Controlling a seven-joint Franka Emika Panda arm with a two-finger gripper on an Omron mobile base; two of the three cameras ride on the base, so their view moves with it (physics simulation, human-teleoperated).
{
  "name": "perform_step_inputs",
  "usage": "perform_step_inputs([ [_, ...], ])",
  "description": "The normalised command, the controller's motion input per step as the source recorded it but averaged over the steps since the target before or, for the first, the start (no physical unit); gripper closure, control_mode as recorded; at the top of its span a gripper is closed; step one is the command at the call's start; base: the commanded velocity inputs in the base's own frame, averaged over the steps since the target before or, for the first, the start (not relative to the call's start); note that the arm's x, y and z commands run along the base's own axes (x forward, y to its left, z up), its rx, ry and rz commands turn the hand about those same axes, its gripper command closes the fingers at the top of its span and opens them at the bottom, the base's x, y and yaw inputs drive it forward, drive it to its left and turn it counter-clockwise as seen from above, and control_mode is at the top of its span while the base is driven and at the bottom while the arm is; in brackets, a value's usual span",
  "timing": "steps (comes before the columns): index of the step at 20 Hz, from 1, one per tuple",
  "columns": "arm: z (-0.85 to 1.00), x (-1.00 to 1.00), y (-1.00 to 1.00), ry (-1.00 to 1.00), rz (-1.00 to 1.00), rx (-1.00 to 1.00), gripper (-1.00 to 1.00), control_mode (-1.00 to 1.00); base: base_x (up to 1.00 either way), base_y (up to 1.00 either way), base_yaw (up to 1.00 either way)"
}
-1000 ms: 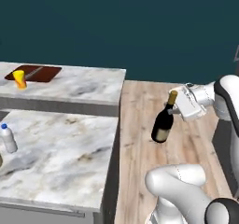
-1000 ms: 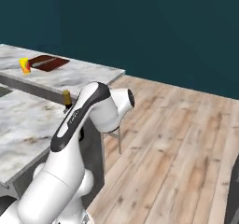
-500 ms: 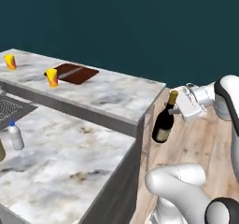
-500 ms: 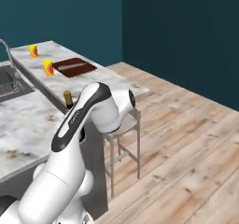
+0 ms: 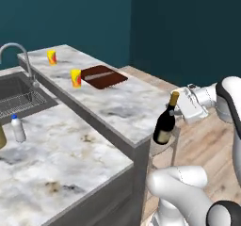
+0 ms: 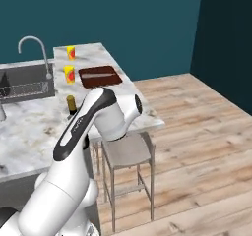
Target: Place the drinks on the dining counter in a tight cluster.
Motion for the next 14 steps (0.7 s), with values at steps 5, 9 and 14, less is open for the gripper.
perform_step_inputs([
  [5, 0.0, 0.0, 0.0, 0.0, 0.0, 0.0, 1.0, 1.0, 0.21, -0.72, 0.57],
  [9, 0.0, 0.0, 0.0, 0.0, 0.0, 0.0, 1.0, 1.0, 0.05, -0.18, 0.57],
  [14, 0.0, 0.0, 0.0, 0.0, 0.0, 0.0, 1.0, 1.0, 0.22, -0.02, 0.34],
])
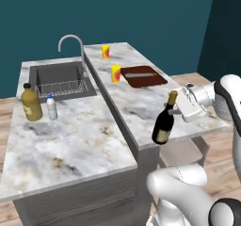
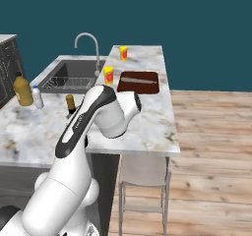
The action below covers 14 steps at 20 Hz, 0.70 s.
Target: Place the drinks on the dining counter in a tight cluster.
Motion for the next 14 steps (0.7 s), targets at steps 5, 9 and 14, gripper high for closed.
perform_step_inputs([
  [5, 0.0, 0.0, 0.0, 0.0, 0.0, 0.0, 1.0, 1.0, 0.6, -0.23, 0.13],
  [9, 0.0, 0.0, 0.0, 0.0, 0.0, 0.0, 1.0, 1.0, 0.37, -0.1, 0.01],
  [14, 0.0, 0.0, 0.0, 0.0, 0.0, 0.0, 1.0, 1.0, 0.0, 0.0, 0.0],
])
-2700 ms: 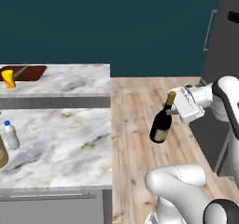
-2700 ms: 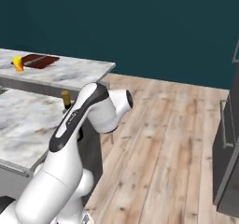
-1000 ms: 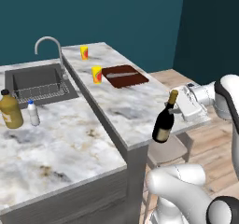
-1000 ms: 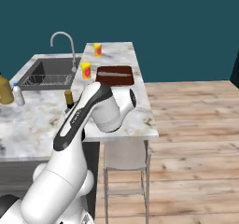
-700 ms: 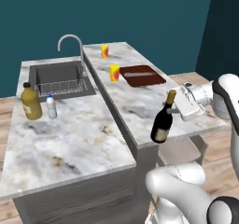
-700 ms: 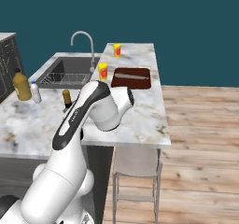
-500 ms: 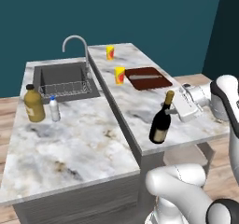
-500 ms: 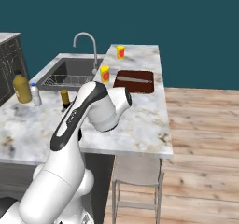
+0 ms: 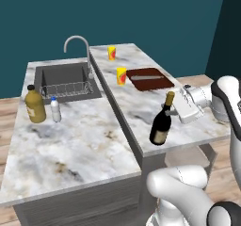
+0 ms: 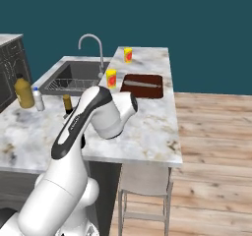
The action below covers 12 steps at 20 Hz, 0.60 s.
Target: Place the drinks on the dining counter in a tight cluster.
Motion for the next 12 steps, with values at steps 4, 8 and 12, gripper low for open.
perform_step_inputs([
  [4, 0.0, 0.0, 0.0, 0.0, 0.0, 0.0, 1.0, 1.0, 0.12, 0.0, 0.01],
  [8, 0.0, 0.0, 0.0, 0.0, 0.0, 0.0, 1.0, 1.0, 0.12, 0.0, 0.02],
  [12, 0.0, 0.4, 0.0, 0.04, 0.03, 0.0, 1.0, -1.0, 0.21, 0.0, 0.02],
])
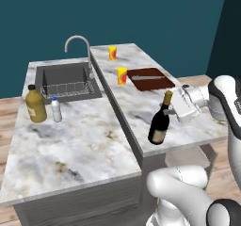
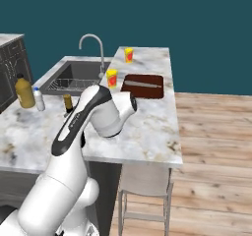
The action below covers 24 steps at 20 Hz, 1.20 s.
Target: Place the drinks on the dining counter in a tight cluster.
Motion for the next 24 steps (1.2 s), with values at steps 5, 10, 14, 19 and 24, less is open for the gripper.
perform_step_inputs([
  [5, 0.0, 0.79, 0.0, 0.19, 0.08, 0.0, 1.0, -1.0, 0.0, 0.0, 0.0],
  [10, -0.01, 0.93, -0.19, 0.1, 0.12, 0.0, 1.0, -1.0, 0.0, 0.0, 0.0],
  [14, -0.06, 0.47, -0.28, 0.01, 0.07, 0.0, 1.0, -1.0, 0.0, 0.0, 0.0],
  [19, -0.29, 0.31, -0.06, -0.03, 0.0, 0.0, 1.0, -1.0, 0.0, 0.0, 0.0],
  [24, -0.33, 0.32, 0.01, -0.01, 0.0, 0.0, 1.0, -1.0, 0.0, 0.0, 0.0],
])
